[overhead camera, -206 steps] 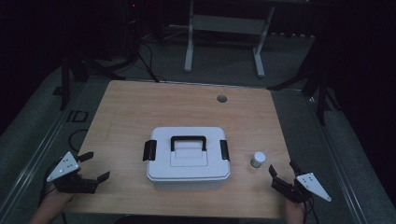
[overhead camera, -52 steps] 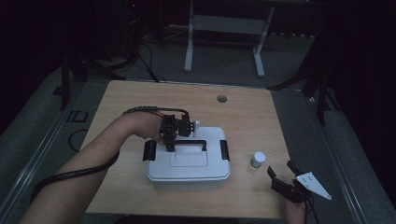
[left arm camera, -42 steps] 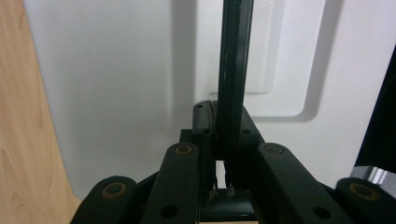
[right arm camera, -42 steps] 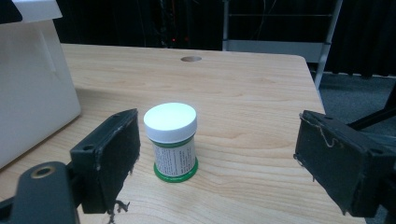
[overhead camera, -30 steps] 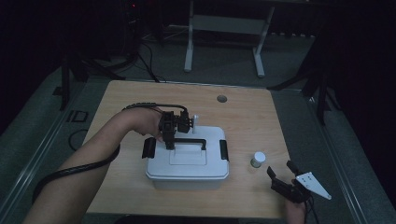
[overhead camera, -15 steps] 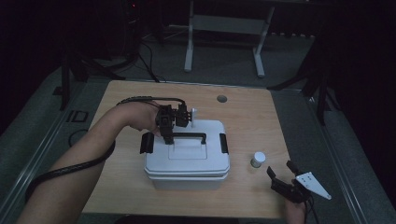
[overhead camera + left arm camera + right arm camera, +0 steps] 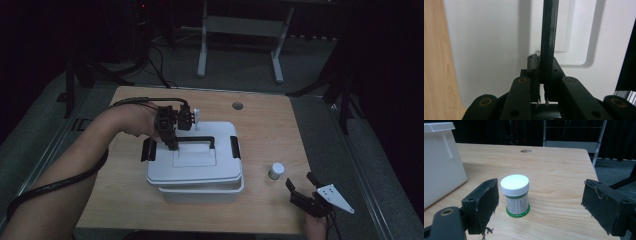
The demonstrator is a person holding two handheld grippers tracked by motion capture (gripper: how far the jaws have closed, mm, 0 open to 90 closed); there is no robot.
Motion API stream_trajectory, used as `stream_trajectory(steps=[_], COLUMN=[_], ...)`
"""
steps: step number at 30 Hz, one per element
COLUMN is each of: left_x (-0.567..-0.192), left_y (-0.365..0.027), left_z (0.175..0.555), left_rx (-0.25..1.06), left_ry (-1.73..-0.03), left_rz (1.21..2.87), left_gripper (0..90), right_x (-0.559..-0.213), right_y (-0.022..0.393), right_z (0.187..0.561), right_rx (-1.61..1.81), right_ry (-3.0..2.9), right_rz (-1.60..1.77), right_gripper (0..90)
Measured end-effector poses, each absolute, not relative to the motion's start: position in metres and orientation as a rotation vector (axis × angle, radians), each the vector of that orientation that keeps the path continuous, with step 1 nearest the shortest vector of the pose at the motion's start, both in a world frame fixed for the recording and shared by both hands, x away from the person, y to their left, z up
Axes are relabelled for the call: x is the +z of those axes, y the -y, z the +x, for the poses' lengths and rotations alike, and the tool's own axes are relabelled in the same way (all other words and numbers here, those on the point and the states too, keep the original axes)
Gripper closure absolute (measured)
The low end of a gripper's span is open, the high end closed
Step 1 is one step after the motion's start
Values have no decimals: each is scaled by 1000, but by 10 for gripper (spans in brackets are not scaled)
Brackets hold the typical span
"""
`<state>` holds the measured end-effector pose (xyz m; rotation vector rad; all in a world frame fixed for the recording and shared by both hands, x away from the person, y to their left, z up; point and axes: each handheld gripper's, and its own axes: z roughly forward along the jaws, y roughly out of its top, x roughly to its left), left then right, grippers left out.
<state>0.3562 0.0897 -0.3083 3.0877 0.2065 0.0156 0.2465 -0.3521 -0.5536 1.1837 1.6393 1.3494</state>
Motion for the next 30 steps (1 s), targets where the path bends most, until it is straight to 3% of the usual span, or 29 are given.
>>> stream_trajectory(steps=[30], left_x=[-306], left_y=[-213], left_z=[335], left_rx=[28], left_ry=[-577], left_rz=[3017], left_gripper=[834], right_x=[-554], right_y=[350], right_z=[247], right_rx=[1327], right_ry=[-1651], right_rz=[1183], right_gripper=[135])
